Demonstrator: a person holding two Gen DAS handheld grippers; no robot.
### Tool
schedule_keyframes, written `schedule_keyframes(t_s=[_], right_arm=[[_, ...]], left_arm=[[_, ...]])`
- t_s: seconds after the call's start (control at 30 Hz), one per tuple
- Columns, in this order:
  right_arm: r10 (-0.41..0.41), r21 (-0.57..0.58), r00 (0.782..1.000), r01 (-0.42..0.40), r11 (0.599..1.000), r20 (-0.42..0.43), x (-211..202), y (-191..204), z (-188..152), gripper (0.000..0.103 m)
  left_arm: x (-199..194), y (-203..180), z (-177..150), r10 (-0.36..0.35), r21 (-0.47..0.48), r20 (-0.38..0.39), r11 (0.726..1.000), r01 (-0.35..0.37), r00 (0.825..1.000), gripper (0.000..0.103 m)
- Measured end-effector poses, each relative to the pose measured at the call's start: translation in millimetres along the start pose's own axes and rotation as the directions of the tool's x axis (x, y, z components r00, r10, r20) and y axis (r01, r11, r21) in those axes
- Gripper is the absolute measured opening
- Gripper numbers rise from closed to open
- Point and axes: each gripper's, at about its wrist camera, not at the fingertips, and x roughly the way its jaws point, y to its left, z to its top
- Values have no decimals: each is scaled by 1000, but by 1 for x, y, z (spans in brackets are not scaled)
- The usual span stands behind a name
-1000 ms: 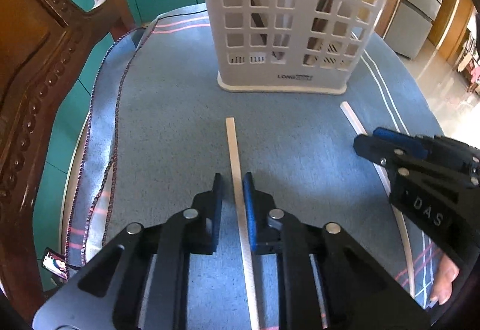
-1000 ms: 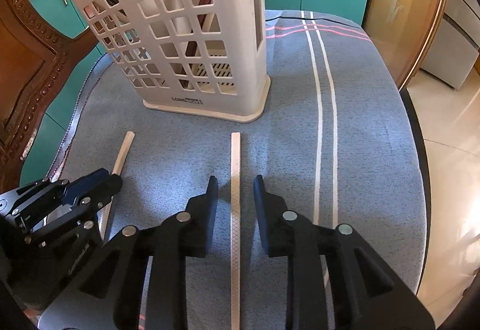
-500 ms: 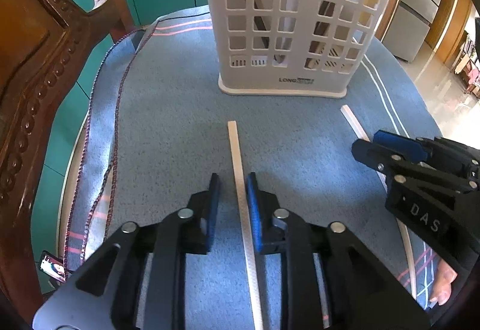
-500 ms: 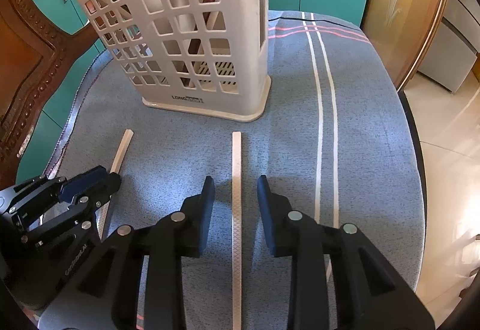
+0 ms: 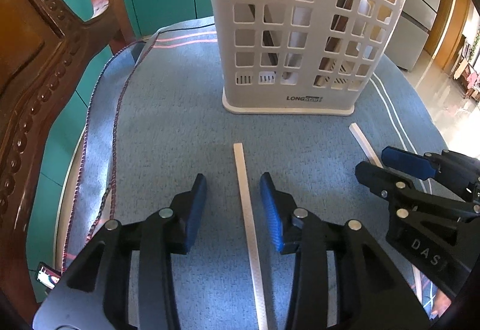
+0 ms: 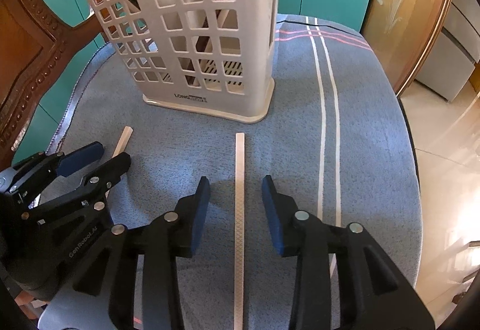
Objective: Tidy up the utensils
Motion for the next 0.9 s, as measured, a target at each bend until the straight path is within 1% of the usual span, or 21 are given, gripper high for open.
schedule_keyframes(t_s=[0.27,0.47,0.63,0.67,0.7,0.8,0.9], right_arm=[[-39,-15,999,39,999,8,4,14,-1,38],[-61,-24,998,61,998,22,4,22,-2,38],[-67,-11,997,67,998,30,1,22,-5,37],[-68,-6,997,68,998,31,0,22,-6,35],[-77,0,996,77,997,33,0,21,-7,28],[-84,34,996,83,996,31,-3,11,-7,18],[-89,53,996,88,995,28,-6,7,-7,17]], left_arm=[[3,3,3,-9,16,-4,1000,9,1000,39],[1,-2,1,1,27,-4,1000,-1,1000,38],[1,-6,-1,9,43,1,999,-9,1000,36],[0,-7,-1,12,47,2,999,-12,1000,35],[0,-8,-1,14,51,4,999,-14,1000,35],[-1,-10,-2,18,57,7,998,-18,1000,35],[-2,-10,-3,22,61,9,998,-22,1000,35]])
